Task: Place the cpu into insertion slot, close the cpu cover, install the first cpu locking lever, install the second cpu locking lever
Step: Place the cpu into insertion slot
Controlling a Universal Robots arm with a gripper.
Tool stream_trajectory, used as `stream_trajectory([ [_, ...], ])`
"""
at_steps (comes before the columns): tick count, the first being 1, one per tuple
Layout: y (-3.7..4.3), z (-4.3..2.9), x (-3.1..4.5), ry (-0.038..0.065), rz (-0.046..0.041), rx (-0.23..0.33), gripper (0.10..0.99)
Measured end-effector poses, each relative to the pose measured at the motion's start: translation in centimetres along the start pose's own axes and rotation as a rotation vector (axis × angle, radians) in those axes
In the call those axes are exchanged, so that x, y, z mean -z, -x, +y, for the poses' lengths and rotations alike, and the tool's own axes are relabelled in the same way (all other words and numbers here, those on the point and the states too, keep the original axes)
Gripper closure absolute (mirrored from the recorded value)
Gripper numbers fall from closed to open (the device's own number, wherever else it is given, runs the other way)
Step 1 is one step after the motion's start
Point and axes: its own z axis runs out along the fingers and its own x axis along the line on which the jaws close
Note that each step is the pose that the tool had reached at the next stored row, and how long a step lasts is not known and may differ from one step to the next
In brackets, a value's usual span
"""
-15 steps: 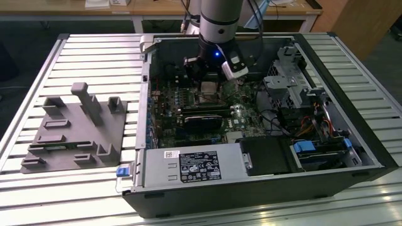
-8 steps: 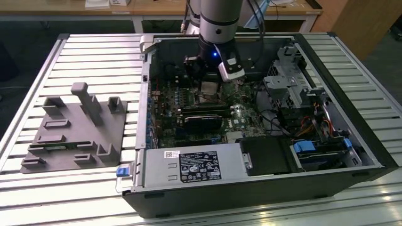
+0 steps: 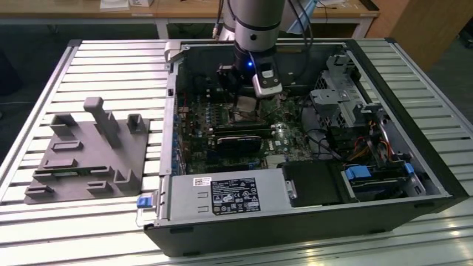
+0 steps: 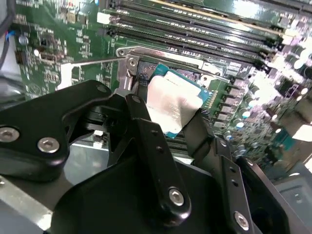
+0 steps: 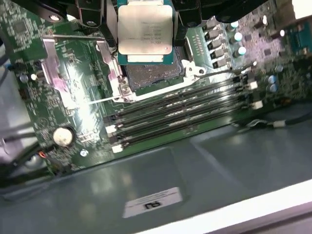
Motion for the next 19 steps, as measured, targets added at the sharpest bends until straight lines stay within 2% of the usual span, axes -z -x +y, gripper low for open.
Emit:
stream_trajectory([
  [19,0.0,-0.02,-0.22,0.002,-0.0282,-0.332,0.545],
])
